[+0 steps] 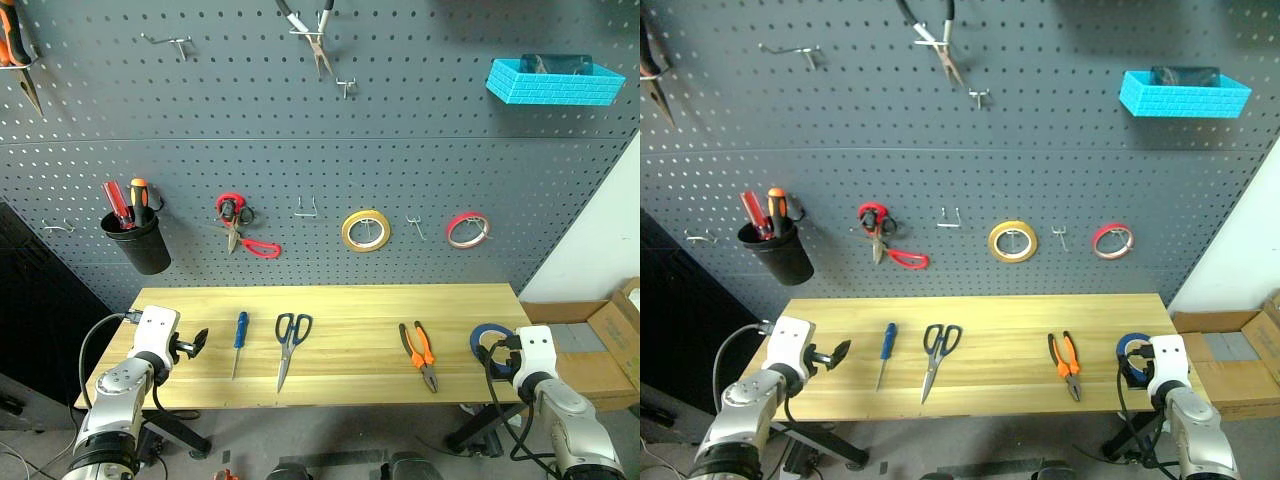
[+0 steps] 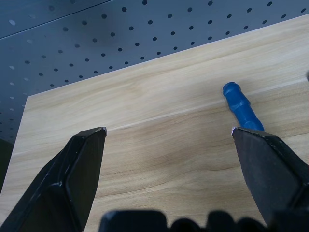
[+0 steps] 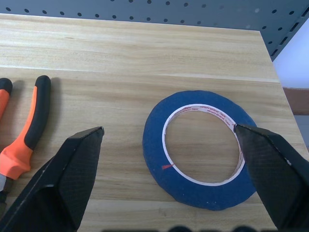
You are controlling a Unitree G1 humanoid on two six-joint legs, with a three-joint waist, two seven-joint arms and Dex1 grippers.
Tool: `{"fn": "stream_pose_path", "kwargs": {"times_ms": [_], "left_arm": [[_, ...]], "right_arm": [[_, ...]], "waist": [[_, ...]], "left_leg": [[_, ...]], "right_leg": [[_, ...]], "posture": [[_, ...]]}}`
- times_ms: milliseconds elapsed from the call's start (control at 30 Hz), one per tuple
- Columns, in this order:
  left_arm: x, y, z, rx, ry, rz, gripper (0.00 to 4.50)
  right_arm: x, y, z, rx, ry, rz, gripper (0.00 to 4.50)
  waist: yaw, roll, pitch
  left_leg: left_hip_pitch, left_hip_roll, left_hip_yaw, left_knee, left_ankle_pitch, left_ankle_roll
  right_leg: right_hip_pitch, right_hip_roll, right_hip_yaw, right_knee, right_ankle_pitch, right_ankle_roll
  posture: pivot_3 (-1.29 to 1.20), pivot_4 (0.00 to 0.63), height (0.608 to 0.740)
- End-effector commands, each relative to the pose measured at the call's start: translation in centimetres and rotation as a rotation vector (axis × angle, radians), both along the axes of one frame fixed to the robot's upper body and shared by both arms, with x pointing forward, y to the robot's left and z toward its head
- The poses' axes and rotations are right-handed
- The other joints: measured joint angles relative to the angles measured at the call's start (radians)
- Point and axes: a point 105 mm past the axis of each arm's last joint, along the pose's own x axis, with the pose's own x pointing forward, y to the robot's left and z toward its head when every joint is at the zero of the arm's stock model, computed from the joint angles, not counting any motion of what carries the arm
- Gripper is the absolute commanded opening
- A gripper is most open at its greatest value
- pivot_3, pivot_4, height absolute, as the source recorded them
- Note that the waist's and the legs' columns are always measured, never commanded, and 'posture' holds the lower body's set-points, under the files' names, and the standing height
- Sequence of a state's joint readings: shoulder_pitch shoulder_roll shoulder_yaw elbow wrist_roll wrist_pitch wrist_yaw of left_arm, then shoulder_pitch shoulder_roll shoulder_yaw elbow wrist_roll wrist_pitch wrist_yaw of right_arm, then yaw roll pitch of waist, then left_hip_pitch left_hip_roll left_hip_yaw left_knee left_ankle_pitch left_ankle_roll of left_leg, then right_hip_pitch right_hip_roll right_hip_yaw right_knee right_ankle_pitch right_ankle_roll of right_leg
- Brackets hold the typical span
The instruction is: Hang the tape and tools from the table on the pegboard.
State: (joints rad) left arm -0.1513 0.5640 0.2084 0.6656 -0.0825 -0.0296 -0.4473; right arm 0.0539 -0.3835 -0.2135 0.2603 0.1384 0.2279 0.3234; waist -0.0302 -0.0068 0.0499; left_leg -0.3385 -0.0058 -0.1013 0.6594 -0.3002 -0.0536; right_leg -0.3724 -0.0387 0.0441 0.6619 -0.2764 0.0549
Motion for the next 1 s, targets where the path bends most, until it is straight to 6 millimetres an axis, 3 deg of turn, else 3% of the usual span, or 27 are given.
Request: {"fn": "stream_pose_path", "kwargs": {"times_ms": [33,700,900,1000], "left_arm": [[0.8,0.7,2.1,0.029,-0.060,-0.003,4.47],[1.0,0.6,2.3,0.018,-0.076,0.007,4.47],[1.8,-1.8,3.2,-0.010,-0.095,-0.093,4.47],[2.5,-4.4,4.2,-0.041,-0.104,-0.193,4.47]], "right_arm": [[0.7,-0.5,1.7,-0.018,-0.059,-0.004,4.50],[0.7,-0.5,1.9,-0.042,-0.051,0.016,4.50],[1.1,0.2,2.7,-0.099,-0.048,0.055,4.50],[1.3,1.3,3.3,-0.099,-0.028,0.123,4.50]], "waist": [[0.000,0.000,0.000],[-0.001,0.001,0.002],[-0.001,0.002,0.009],[-0.001,0.002,0.019]], "left_leg": [[0.000,0.000,0.000,0.000,0.000,0.000],[0.000,0.000,0.000,0.000,0.000,0.000],[0.000,0.000,0.000,0.000,0.000,0.000],[0.000,0.000,0.000,0.000,0.000,0.000]], "right_leg": [[0.000,0.000,0.000,0.000,0.000,0.000],[0.000,0.000,0.000,0.000,-0.002,0.004],[0.000,0.000,0.000,0.000,-0.003,0.004],[0.000,0.000,0.000,0.000,-0.003,0.004]], "posture": [[0.00,0.008,0.740],[0.00,0.032,0.740],[0.00,0.053,0.740],[0.00,0.070,0.740]]}}
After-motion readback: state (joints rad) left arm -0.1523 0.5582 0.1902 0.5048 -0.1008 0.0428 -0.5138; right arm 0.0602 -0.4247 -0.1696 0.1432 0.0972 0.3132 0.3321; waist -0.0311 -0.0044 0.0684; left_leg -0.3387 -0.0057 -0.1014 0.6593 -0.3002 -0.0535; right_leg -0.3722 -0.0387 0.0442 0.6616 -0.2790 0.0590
